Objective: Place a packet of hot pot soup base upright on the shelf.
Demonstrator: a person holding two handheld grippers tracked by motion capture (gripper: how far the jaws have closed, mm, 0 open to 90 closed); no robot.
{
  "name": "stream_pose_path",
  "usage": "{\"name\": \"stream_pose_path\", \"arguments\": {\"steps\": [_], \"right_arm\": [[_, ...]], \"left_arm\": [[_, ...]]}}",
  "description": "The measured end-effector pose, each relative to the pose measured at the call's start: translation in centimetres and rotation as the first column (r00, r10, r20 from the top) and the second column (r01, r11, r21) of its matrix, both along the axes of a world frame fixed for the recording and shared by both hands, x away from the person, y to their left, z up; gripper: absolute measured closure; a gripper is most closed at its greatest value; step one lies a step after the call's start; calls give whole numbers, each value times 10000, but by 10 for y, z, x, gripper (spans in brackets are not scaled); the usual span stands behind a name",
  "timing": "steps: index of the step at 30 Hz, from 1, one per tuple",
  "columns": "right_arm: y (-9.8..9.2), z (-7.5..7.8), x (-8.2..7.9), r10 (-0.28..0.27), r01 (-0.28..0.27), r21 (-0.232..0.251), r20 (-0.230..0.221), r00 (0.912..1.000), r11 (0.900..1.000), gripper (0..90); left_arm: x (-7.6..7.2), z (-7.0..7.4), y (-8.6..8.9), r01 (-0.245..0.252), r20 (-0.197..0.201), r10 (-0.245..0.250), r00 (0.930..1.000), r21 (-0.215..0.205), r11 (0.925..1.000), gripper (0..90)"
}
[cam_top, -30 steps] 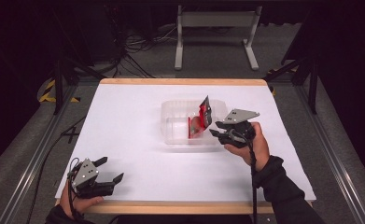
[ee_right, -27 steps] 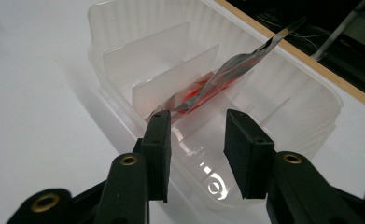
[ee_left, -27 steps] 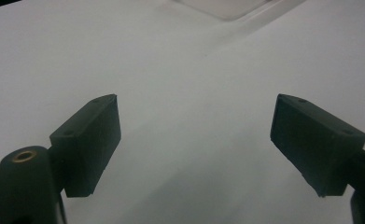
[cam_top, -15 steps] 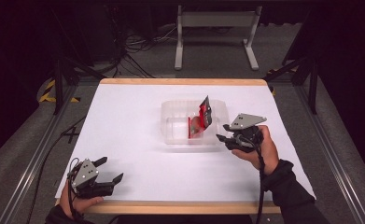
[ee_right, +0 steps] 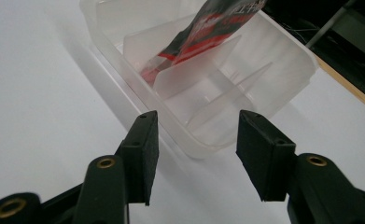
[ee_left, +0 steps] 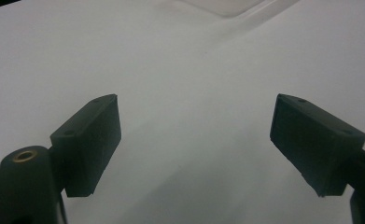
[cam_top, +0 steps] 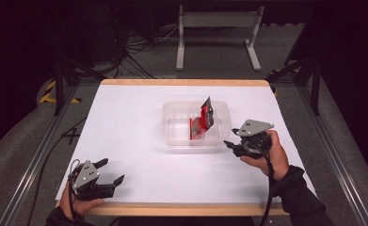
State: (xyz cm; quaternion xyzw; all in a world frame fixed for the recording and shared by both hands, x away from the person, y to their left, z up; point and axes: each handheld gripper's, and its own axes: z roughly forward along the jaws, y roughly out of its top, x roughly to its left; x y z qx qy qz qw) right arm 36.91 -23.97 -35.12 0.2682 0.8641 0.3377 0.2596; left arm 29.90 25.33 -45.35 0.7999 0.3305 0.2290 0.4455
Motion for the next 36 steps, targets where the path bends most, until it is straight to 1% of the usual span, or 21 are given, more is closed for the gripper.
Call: {"name": "stream_pose_path", "arguments": {"steps": [5,10,16,24,27,31,32,36], "right_arm": [[-5,-3,-3,-35,35,-167,-14,10000,9999,461],[-11,-6,-6,-61,60,-213,-84,9999,9998,438],[-21,-14,-12,-102,97,-352,-137,9999,9993,410],[-31,-21,-17,-159,150,-367,-248,9996,9992,373],[-36,-26,-19,-206,193,-457,-278,9994,9988,357],[-46,-34,-23,-312,300,-354,-363,9989,9989,337],[-46,-34,-23,-312,300,-354,-363,9989,9989,337],[-54,-42,-26,-466,447,-424,-446,9979,9981,322]], "left_arm": [[0,0,0,10,4,-10,10000,28,10000,172],[0,0,0,18,7,-18,10000,45,10000,172],[0,0,-1,31,-22,-31,10000,56,10000,172],[0,0,-1,48,17,-48,10000,78,10000,171],[0,0,-1,41,10,-41,10000,67,10000,171],[-1,0,-1,50,-13,-49,10000,97,9999,171],[-1,0,-1,50,-13,-49,10000,97,9999,171],[0,-1,-1,48,-10,-48,10000,118,9999,171]]}}
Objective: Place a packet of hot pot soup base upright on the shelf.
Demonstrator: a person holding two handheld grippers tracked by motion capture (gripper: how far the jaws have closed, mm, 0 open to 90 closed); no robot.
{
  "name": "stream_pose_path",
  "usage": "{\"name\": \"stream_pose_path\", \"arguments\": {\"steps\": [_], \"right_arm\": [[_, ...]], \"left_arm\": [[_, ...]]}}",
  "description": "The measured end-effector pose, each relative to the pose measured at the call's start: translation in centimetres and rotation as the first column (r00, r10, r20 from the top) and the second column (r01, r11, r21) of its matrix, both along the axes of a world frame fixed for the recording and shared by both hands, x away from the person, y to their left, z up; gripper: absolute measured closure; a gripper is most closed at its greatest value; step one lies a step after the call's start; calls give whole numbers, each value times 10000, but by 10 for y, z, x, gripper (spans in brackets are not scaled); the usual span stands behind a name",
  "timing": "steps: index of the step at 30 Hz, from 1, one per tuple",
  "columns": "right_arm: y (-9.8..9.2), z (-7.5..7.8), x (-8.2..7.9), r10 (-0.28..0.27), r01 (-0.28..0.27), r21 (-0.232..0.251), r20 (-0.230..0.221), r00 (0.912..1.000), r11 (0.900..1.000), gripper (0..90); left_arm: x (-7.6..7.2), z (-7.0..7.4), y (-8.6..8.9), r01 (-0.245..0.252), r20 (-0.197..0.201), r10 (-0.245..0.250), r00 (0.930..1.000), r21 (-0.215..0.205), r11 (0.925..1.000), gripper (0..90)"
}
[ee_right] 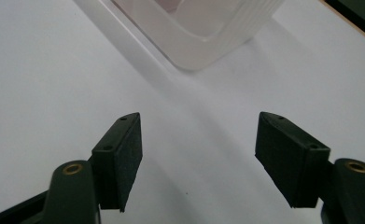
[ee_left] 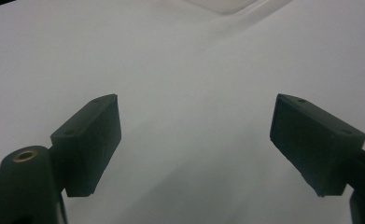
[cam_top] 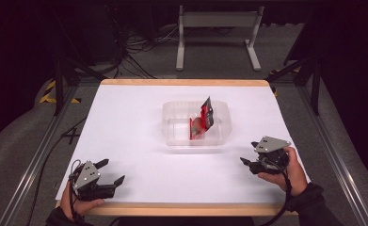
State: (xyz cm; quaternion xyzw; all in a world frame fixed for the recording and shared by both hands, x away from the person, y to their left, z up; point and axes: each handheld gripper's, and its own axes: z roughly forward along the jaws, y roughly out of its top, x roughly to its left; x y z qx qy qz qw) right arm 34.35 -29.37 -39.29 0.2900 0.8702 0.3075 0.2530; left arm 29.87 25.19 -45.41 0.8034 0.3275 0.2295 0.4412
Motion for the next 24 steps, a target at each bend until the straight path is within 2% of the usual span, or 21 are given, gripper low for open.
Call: {"name": "stream_pose_path", "arguments": {"steps": [10,24], "right_arm": [[-17,-13,-6,-252,252,129,-3,9997,9996,299],[-40,-26,-16,-591,581,865,81,9982,9946,228]], "left_arm": [[0,0,0,22,-1,-22,10000,10,10000,171],[1,-2,0,37,-77,-37,10000,-1,10000,174]]}}
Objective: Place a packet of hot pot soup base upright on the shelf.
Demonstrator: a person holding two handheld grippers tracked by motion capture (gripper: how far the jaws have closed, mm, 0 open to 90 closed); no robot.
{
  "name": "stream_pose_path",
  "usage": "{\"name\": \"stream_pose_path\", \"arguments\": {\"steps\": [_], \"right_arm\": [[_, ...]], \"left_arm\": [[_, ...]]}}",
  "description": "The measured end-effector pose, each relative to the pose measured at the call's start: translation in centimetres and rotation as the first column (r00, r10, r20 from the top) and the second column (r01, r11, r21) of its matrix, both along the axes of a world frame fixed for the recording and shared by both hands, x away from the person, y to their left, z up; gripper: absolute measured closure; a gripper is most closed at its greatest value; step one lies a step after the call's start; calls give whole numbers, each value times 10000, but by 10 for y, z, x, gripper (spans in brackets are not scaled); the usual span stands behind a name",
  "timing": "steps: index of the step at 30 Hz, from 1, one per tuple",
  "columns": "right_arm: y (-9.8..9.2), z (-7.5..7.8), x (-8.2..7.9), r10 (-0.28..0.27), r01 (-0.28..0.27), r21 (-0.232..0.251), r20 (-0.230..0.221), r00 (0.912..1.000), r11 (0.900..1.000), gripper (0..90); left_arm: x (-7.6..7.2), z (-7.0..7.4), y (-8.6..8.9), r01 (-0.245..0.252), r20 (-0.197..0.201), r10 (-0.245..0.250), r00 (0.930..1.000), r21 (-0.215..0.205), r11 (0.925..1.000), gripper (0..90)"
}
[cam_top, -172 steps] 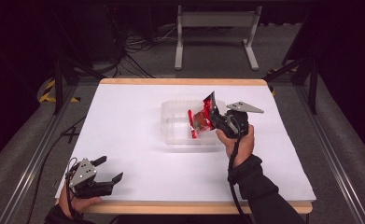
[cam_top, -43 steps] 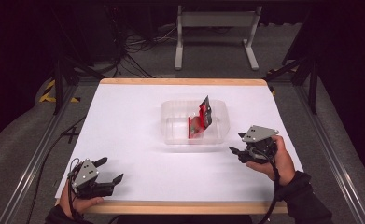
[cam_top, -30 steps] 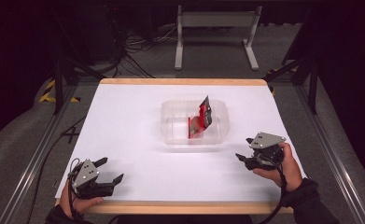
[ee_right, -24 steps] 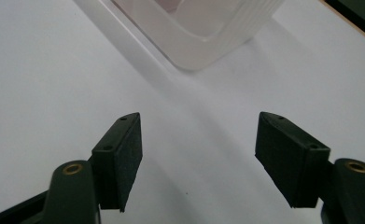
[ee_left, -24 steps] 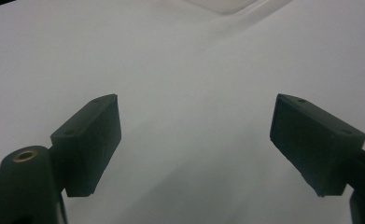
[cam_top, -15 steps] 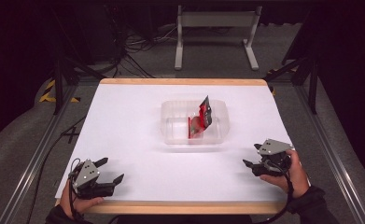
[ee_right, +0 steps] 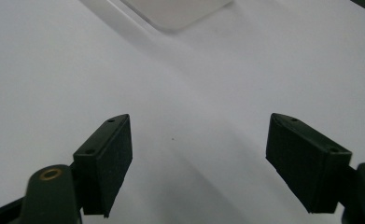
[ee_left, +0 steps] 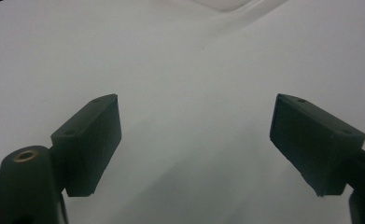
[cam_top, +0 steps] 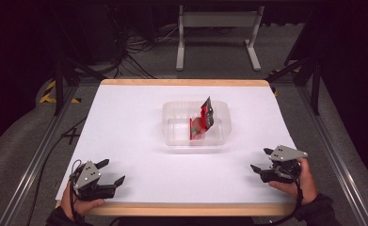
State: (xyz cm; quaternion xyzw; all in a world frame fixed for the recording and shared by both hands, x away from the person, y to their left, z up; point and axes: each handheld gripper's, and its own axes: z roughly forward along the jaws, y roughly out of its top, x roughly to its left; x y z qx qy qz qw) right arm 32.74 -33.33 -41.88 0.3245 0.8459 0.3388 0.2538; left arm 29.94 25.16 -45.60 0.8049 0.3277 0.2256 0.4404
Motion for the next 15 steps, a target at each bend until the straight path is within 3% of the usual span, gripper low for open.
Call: {"name": "stream_pose_path", "arguments": {"steps": [8,15], "right_arm": [[-10,-6,-6,-408,403,404,110,9991,9984,199],[-22,-13,-15,-927,905,1095,152,9956,9899,174]], "left_arm": [[0,1,1,11,80,-11,10000,1,10000,180],[1,2,1,80,146,-80,9999,-36,10000,186]]}}
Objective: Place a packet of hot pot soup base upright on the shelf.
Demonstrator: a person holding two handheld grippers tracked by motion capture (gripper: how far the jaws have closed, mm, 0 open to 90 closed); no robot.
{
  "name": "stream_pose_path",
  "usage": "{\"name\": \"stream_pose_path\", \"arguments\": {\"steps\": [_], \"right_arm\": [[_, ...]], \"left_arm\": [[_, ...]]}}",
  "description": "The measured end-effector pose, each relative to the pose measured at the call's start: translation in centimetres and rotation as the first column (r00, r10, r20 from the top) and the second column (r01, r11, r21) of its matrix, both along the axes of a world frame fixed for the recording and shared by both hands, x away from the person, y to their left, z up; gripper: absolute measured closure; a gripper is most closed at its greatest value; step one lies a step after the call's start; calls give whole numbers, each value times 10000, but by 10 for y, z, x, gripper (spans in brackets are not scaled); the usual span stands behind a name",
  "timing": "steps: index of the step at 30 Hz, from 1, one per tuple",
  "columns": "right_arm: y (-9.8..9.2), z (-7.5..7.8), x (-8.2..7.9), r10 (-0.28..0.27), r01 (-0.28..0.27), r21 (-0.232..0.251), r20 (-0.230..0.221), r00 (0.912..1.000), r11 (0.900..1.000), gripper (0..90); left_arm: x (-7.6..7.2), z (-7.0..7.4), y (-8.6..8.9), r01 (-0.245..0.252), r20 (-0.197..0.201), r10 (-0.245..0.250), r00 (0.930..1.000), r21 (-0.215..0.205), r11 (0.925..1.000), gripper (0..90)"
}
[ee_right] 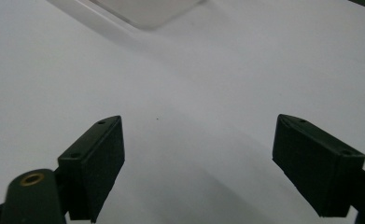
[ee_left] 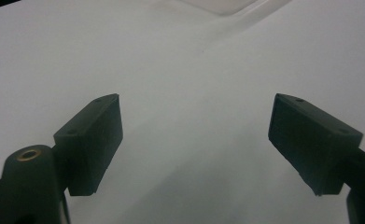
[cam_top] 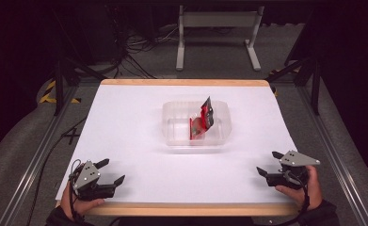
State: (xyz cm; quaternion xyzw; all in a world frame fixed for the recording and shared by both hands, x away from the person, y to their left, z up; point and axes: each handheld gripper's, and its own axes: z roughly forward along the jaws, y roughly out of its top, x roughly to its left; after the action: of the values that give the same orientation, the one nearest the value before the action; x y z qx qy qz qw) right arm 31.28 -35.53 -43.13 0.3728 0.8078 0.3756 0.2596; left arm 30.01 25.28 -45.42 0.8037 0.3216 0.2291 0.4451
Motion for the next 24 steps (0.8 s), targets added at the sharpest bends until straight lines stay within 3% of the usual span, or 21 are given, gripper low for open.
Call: {"name": "stream_pose_path", "arguments": {"steps": [3,5,11,24], "right_arm": [[-6,-4,-6,-142,147,694,-79,9999,9975,164],[-8,-4,-10,-212,207,503,101,9997,9985,159],[-13,-4,-14,-546,514,686,458,9975,9963,157],[-11,-5,-14,-510,478,637,486,9975,9968,156]], "left_arm": [[0,0,0,30,50,-30,10000,-30,10000,192],[1,1,0,74,80,-73,9999,-30,10000,195],[2,2,-2,176,123,-176,9998,-34,9998,196],[2,2,-2,177,112,-176,9998,-43,9998,196]]}}
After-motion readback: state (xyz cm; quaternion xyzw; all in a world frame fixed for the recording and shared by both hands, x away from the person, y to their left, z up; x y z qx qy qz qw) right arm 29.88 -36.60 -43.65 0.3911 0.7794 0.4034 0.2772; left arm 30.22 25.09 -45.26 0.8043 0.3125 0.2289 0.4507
